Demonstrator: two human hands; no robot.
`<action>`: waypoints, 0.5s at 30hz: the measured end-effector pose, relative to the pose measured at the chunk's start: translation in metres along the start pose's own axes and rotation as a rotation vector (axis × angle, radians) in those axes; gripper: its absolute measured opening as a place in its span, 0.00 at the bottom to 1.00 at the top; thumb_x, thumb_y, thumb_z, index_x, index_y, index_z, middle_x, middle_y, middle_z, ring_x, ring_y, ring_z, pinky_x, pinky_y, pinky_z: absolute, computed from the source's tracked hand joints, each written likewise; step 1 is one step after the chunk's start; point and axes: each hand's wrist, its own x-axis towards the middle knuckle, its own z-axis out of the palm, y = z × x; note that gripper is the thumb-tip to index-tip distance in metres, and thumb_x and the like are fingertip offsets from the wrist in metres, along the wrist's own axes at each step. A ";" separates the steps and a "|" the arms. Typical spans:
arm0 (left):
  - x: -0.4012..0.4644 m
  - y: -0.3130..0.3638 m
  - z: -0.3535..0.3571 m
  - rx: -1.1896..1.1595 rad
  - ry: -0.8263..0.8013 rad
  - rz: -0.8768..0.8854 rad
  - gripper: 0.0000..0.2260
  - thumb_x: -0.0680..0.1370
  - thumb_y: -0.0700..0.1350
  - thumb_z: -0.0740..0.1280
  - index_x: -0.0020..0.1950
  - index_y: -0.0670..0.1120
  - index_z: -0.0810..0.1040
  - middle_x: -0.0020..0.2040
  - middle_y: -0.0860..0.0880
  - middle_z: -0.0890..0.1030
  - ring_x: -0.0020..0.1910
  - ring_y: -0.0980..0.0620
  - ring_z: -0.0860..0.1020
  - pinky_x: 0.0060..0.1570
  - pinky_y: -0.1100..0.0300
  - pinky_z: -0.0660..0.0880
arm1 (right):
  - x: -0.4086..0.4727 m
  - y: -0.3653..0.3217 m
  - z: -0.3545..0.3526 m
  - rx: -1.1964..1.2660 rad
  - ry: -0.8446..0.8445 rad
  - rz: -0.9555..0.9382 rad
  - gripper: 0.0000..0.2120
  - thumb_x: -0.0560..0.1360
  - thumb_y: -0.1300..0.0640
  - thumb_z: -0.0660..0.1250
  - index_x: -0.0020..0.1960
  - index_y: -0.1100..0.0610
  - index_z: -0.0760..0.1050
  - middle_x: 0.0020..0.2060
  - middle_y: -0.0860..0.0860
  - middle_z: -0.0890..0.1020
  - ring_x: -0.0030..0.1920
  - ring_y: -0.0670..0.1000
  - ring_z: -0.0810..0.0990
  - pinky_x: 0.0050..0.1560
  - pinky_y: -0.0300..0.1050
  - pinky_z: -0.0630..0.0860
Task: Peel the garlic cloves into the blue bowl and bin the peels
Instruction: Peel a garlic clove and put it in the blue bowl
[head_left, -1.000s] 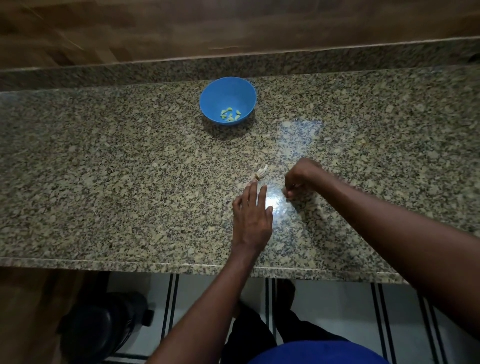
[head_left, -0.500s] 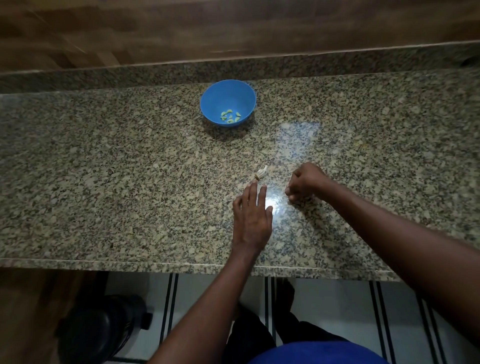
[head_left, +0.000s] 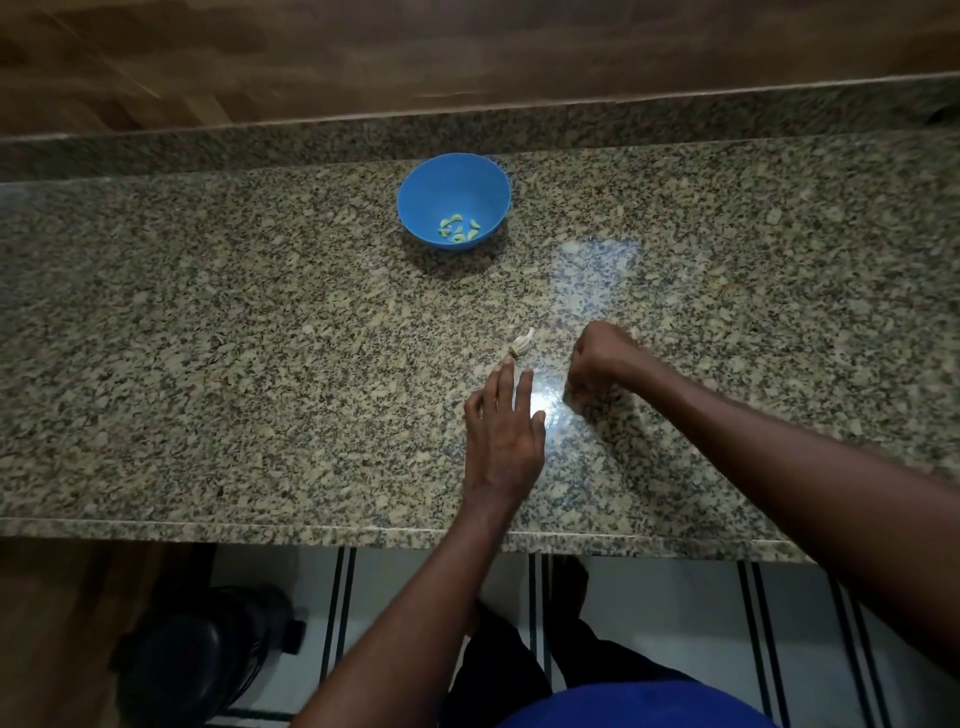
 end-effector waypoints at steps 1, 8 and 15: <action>0.000 0.000 0.000 -0.007 0.001 0.001 0.24 0.85 0.52 0.54 0.81 0.46 0.61 0.82 0.43 0.60 0.79 0.46 0.60 0.74 0.47 0.61 | -0.002 0.000 0.003 -0.011 0.036 -0.029 0.10 0.69 0.62 0.80 0.47 0.63 0.83 0.39 0.55 0.84 0.34 0.50 0.82 0.28 0.38 0.73; 0.004 0.004 -0.008 -0.166 -0.023 -0.067 0.23 0.84 0.51 0.60 0.79 0.49 0.65 0.80 0.47 0.62 0.78 0.48 0.59 0.75 0.48 0.58 | -0.024 0.036 0.008 0.274 0.084 -0.173 0.05 0.72 0.65 0.77 0.42 0.65 0.81 0.34 0.57 0.85 0.36 0.55 0.87 0.37 0.46 0.83; 0.011 0.025 -0.051 -0.974 -0.087 -0.300 0.07 0.79 0.42 0.74 0.56 0.46 0.86 0.47 0.51 0.86 0.45 0.56 0.84 0.43 0.63 0.82 | -0.067 0.063 0.008 0.721 -0.079 -0.235 0.06 0.75 0.69 0.72 0.51 0.69 0.79 0.40 0.65 0.86 0.41 0.63 0.87 0.43 0.55 0.86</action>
